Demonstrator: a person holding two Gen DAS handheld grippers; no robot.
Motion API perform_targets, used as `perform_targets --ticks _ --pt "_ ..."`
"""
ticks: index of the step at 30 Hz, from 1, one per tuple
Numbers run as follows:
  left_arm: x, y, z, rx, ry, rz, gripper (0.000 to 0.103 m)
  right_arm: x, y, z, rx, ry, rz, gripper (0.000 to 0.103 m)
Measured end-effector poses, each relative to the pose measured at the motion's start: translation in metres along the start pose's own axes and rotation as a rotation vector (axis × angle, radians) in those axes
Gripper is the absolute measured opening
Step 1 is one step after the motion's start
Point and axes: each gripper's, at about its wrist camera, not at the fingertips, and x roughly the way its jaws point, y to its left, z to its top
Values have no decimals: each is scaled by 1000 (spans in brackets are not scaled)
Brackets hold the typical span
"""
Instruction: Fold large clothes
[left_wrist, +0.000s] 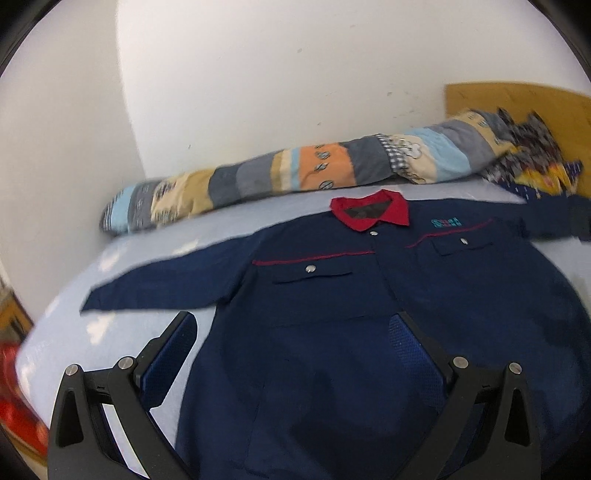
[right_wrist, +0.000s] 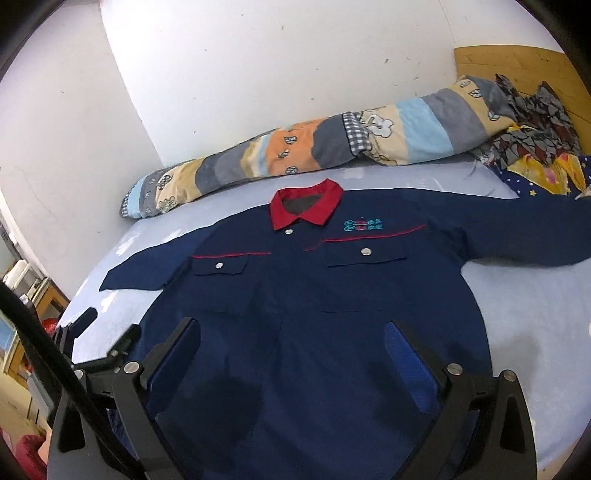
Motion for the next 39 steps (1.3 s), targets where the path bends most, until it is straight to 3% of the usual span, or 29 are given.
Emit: perform_targets --ticks 5,12,24,27,32,39 --pt "-6 -2 3 12 2 -42 103 -6 -11 6 51 -13 8 102" --pt "-3 6 8 -45 46 -89 103 -3 -43 5 223 37 108 102" --pt "1 20 5 -78 71 -85 103 17 -8 -4 133 104 137 102" --pt "1 21 6 -80 71 -81 103 16 3 -5 65 96 62 102" --pt "2 23 5 -74 69 -84 103 17 34 -13 -187 46 -249 102" --pt "3 23 5 -71 78 -78 103 26 70 -24 -405 26 -349 102"
